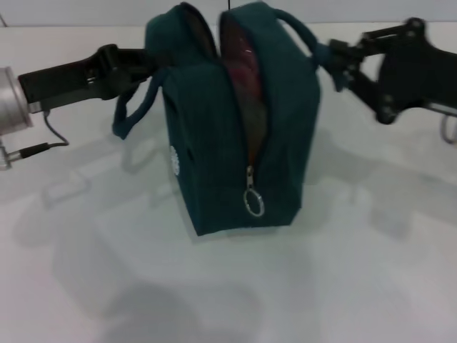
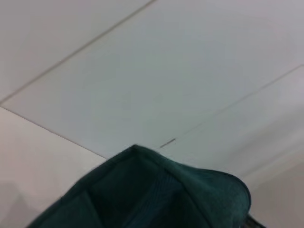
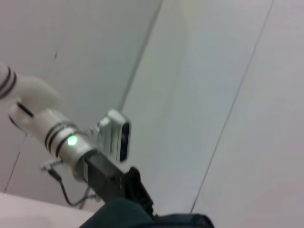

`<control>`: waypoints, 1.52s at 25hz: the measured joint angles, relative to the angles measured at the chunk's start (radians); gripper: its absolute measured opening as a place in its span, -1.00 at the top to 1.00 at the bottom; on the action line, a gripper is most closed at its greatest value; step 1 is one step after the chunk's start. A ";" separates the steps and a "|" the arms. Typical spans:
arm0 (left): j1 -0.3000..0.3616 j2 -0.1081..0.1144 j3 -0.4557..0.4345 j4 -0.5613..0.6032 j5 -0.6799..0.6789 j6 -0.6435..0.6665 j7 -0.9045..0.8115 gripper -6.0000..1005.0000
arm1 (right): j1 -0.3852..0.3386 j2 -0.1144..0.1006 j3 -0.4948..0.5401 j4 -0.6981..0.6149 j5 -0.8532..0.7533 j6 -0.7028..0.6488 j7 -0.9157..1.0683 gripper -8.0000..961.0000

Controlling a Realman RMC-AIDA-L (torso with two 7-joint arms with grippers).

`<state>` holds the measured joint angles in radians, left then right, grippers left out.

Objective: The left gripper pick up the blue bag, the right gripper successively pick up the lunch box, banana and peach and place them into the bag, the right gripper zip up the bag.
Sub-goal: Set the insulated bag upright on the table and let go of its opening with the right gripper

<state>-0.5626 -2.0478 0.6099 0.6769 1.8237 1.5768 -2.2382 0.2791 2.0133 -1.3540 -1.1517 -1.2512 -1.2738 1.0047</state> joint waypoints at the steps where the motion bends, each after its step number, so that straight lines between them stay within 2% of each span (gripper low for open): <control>1: -0.007 -0.004 0.001 -0.005 0.000 0.000 0.004 0.87 | -0.015 0.000 0.034 -0.004 0.000 -0.037 0.001 0.87; 5: -0.024 -0.018 0.007 -0.019 0.006 0.000 0.030 0.87 | -0.038 -0.001 0.144 0.023 0.006 -0.157 0.005 0.87; 8: -0.031 -0.025 0.007 -0.054 0.010 -0.001 0.071 0.87 | -0.045 -0.002 0.178 0.051 0.007 -0.183 0.006 0.87; 13: -0.021 -0.028 0.005 -0.101 0.011 -0.010 0.109 0.87 | -0.026 -0.002 0.174 0.112 0.000 -0.189 0.000 0.87; 18: 0.010 -0.029 0.005 -0.110 0.011 -0.015 0.121 0.87 | 0.004 -0.003 0.148 0.138 -0.029 -0.210 0.004 0.87; 26: 0.050 -0.028 0.004 -0.111 0.011 -0.024 0.157 0.87 | 0.010 -0.003 0.099 0.191 -0.036 -0.224 0.006 0.87; 33: 0.068 -0.031 0.007 -0.142 0.005 -0.010 0.155 0.87 | -0.004 -0.002 0.134 0.242 -0.031 -0.299 -0.029 0.87; 38: 0.075 -0.034 0.007 -0.158 0.004 -0.006 0.157 0.86 | -0.009 -0.002 0.159 0.278 -0.028 -0.315 -0.055 0.71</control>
<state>-0.4880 -2.0822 0.6167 0.5187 1.8273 1.5712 -2.0809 0.2705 2.0110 -1.1949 -0.8735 -1.2790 -1.5885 0.9492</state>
